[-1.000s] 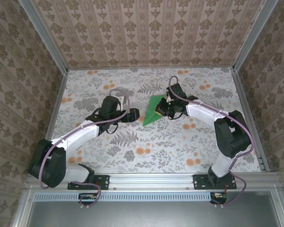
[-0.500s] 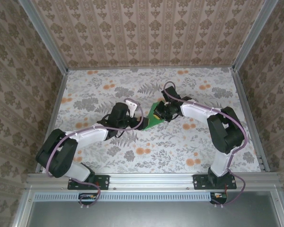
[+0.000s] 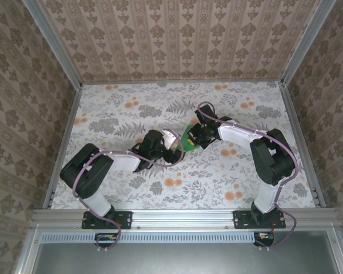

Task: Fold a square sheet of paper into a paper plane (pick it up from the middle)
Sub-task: Fourth fold the wing at the center of the table.

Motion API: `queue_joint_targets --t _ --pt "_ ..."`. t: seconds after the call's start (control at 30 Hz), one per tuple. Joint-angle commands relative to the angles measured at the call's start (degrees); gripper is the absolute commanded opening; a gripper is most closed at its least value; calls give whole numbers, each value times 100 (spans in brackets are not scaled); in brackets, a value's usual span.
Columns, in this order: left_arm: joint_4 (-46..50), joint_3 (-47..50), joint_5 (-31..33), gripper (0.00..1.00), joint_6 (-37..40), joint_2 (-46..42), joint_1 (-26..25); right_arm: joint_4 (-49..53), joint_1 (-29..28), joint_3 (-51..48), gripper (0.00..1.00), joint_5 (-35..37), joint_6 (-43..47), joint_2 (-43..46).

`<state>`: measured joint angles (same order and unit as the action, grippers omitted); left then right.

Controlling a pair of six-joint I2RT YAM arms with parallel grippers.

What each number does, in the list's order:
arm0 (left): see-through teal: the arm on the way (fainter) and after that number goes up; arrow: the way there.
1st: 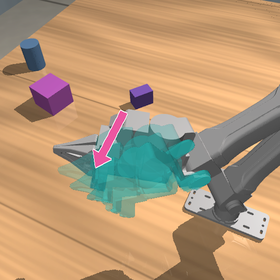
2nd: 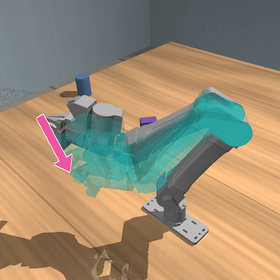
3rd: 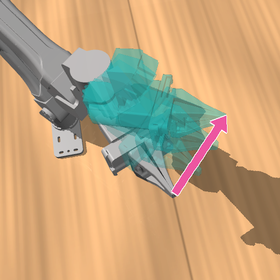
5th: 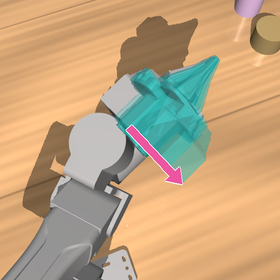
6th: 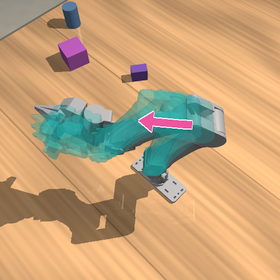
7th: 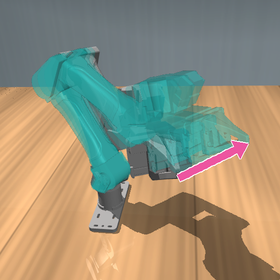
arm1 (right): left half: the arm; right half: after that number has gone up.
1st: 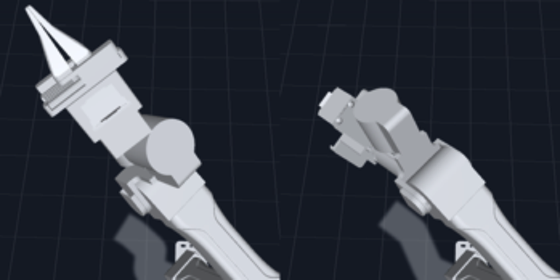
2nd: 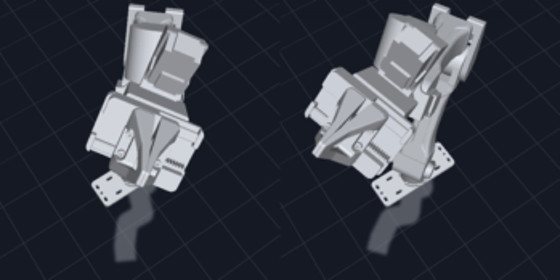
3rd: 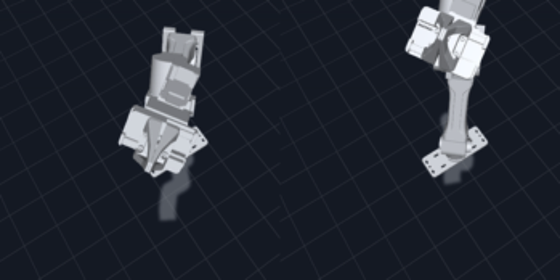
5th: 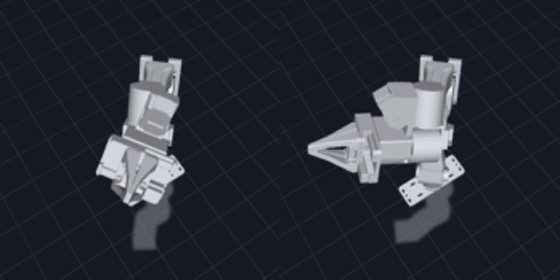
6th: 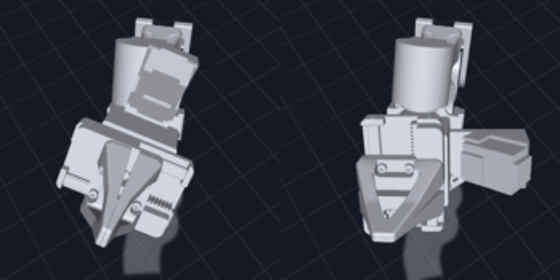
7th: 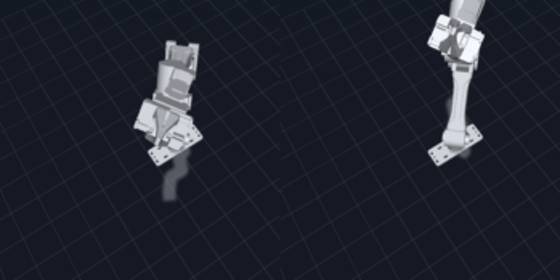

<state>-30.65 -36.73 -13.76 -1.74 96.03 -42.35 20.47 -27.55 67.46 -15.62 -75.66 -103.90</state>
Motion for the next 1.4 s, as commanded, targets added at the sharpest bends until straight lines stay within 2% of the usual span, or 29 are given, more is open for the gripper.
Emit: queue_joint_targets --t 0.0,0.33,0.6,0.8,1.0,1.07,1.2,1.37 --pt "-563 -90 -259 82 566 287 -20 542 -22 99 0 -161 -463 -21" --pt "-770 -378 -282 68 631 821 23 616 0 326 0 -574 -394 -277" --pt "-579 -389 -389 45 657 821 77 542 4 299 1 -775 -456 -323" --pt "-548 -348 -364 30 661 796 115 497 22 276 7 -895 -503 -289" --pt "-562 -327 -470 15 529 794 162 293 130 272 28 -1255 -382 -232" --pt "-529 -350 -570 15 408 786 206 300 233 253 43 -1295 -220 -128" --pt "-522 -300 -675 15 98 685 283 322 466 85 63 -1125 288 259" --pt "-223 -366 -641 14 -144 584 286 -97 733 -368 70 -1146 886 716"
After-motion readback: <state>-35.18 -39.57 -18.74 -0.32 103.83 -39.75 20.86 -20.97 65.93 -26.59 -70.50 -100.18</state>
